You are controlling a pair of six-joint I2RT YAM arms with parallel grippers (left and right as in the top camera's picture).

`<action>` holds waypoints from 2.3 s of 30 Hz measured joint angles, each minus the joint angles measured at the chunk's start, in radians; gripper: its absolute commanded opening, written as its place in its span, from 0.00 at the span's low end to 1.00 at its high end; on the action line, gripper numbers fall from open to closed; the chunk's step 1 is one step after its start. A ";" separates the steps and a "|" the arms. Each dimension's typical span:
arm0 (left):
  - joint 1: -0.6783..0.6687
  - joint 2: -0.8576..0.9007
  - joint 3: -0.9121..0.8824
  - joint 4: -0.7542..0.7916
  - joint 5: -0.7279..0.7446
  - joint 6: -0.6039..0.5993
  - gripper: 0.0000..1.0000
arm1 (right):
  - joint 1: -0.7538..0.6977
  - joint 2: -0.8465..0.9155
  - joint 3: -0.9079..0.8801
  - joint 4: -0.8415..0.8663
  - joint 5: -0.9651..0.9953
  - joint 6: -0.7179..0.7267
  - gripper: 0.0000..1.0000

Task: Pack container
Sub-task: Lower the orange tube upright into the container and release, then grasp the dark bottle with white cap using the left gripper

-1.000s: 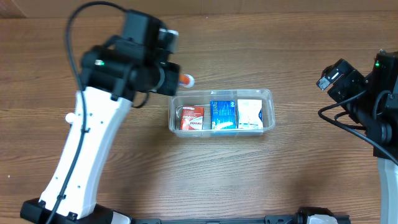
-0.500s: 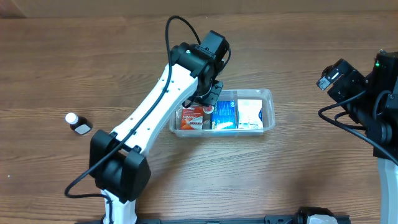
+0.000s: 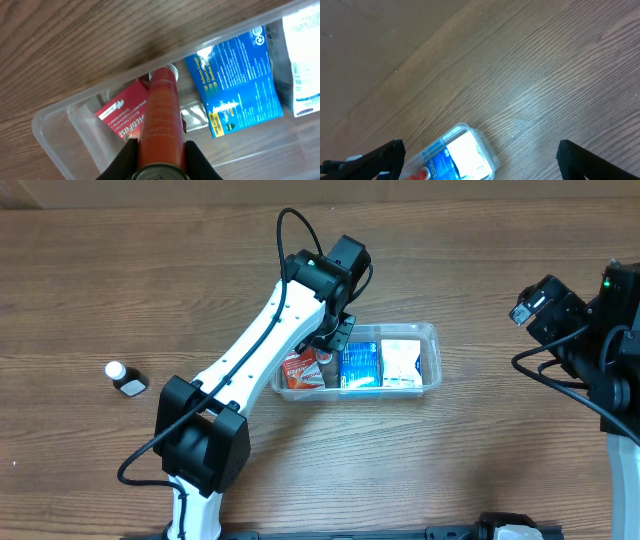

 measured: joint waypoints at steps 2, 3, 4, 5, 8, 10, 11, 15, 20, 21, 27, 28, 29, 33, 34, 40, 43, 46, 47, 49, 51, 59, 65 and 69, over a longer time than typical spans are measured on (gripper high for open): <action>0.000 0.000 0.000 0.026 -0.005 0.000 0.20 | 0.000 0.000 0.000 0.000 0.000 0.000 1.00; 0.000 0.000 0.000 0.032 -0.005 0.000 0.23 | 0.000 0.000 0.000 0.000 0.000 0.000 1.00; 0.000 0.000 0.000 0.040 -0.004 0.000 0.32 | 0.000 0.000 0.000 0.000 0.000 0.000 1.00; 0.000 0.000 0.000 0.049 -0.004 0.000 0.37 | 0.000 0.000 0.000 0.000 0.000 0.000 1.00; 0.000 0.000 0.000 0.061 -0.004 0.002 0.63 | 0.000 0.000 0.000 0.000 0.000 0.000 1.00; 0.000 0.000 0.000 0.051 -0.004 0.005 0.65 | 0.000 0.000 0.000 0.000 0.000 0.000 1.00; 0.000 0.002 0.015 0.021 -0.004 0.001 0.63 | 0.000 0.000 0.000 0.000 0.000 0.000 1.00; 0.007 0.013 0.185 -0.120 -0.003 -0.001 0.62 | 0.000 0.000 0.000 0.000 0.000 0.000 1.00; 0.080 0.002 0.506 -0.391 -0.051 -0.028 0.62 | 0.000 0.000 0.000 0.001 0.000 0.000 1.00; 0.126 -0.018 0.530 -0.396 -0.068 -0.034 0.62 | 0.000 0.000 0.000 0.001 0.000 0.000 1.00; 0.428 -0.124 0.378 -0.393 -0.055 -0.038 0.62 | 0.000 0.000 0.000 0.001 0.000 0.000 1.00; 0.479 -0.152 0.326 -0.393 -0.056 -0.038 0.62 | 0.000 0.000 0.000 0.001 0.000 0.000 1.00; 0.528 -0.179 0.277 -0.397 -0.055 -0.038 0.63 | 0.000 0.000 0.000 0.001 0.000 0.000 1.00; 0.764 -0.283 0.026 -0.318 -0.039 -0.027 0.69 | 0.000 0.000 0.000 0.000 0.000 0.000 1.00; 0.818 -0.290 -0.043 -0.269 -0.016 -0.011 0.69 | 0.000 0.000 0.000 0.000 0.000 0.000 1.00; 0.964 -0.284 -0.323 -0.064 0.055 0.027 0.74 | 0.000 0.000 0.000 0.000 0.000 0.000 1.00; 1.014 -0.285 -0.372 -0.002 0.058 0.028 0.75 | 0.000 0.000 0.000 0.000 0.000 0.000 1.00; 1.039 -0.285 -0.410 0.069 0.058 0.028 0.74 | 0.000 0.000 0.000 0.000 0.000 0.000 1.00; 1.039 -0.285 -0.428 0.112 0.062 0.029 0.74 | 0.000 0.000 0.000 0.000 0.000 0.000 1.00; 1.039 -0.285 -0.446 0.153 0.069 0.031 0.71 | 0.000 0.000 0.000 0.000 0.000 0.000 1.00; 1.039 -0.285 -0.465 0.189 0.074 0.032 0.66 | 0.000 0.000 0.000 0.000 0.000 0.000 1.00; 1.039 -0.278 -0.473 0.233 0.085 0.053 0.57 | 0.000 0.000 0.000 0.000 0.000 0.000 1.00; 1.039 -0.195 -0.474 0.225 0.104 0.060 0.25 | 0.000 0.000 0.000 0.000 0.000 0.000 1.00; 1.039 -0.197 -0.465 0.209 0.100 0.077 0.16 | 0.000 0.000 0.000 0.000 0.000 0.000 1.00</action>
